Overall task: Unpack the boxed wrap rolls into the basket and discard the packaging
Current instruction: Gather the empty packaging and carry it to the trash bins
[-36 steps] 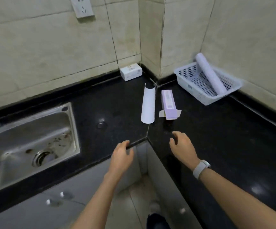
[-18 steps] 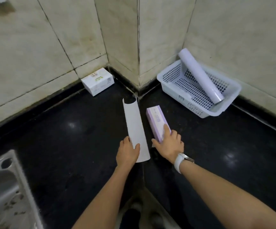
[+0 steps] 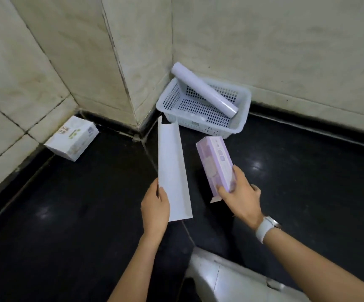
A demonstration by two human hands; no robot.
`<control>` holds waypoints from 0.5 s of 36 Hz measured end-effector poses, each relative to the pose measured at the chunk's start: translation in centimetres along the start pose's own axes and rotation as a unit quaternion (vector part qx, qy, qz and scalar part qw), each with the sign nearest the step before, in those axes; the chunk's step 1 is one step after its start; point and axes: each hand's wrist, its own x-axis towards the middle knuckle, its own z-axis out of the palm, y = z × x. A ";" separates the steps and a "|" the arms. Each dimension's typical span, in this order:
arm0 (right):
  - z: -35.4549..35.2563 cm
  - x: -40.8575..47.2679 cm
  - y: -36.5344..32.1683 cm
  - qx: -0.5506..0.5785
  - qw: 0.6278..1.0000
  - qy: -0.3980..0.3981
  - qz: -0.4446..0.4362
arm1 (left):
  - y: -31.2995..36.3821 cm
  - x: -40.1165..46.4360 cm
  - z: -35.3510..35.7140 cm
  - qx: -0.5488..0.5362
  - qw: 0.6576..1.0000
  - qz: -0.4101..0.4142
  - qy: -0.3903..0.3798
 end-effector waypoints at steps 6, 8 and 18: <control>-5.9 -6.5 6.6 0.142 0.981 0.089 0.099 | 3.7 -4.1 5.3 0.020 0.986 0.114 -0.117; -7.5 -9.3 9.5 0.149 0.972 0.134 0.124 | 4.4 -6.2 7.8 0.039 0.973 0.154 -0.167; -12.9 -33.7 27.1 0.220 0.856 0.325 0.336 | 6.7 -28.2 21.8 0.105 0.852 0.291 -0.423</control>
